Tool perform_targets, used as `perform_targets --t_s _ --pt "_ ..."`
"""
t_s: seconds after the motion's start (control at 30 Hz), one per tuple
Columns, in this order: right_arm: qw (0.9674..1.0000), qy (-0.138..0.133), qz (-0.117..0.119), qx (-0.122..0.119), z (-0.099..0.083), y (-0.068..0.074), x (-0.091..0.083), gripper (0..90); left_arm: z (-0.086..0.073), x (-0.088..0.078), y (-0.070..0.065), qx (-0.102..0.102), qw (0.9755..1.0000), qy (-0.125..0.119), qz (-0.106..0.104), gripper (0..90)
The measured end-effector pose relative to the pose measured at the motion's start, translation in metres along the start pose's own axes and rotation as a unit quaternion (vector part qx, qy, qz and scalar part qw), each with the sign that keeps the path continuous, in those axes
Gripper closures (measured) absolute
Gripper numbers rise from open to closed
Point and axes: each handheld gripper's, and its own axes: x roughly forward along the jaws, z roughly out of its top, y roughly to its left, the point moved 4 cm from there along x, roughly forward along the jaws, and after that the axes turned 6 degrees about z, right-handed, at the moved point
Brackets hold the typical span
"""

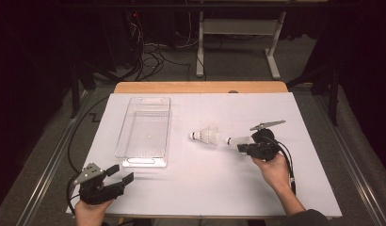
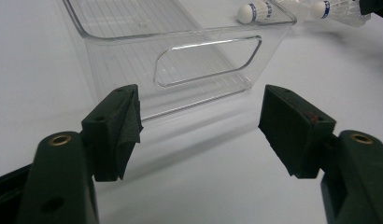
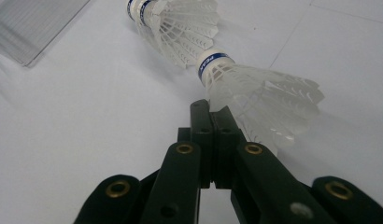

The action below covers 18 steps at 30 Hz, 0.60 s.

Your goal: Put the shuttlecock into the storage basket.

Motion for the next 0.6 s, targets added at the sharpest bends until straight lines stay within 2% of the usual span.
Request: perform_targets --t_s 0.6 --pt "0.9999 -0.005 0.012 -0.001 0.0098 0.0036 0.0053 90.0 -0.0004 0.0002 0.0016 -0.001 1.0000 0.002 0.003 30.5"
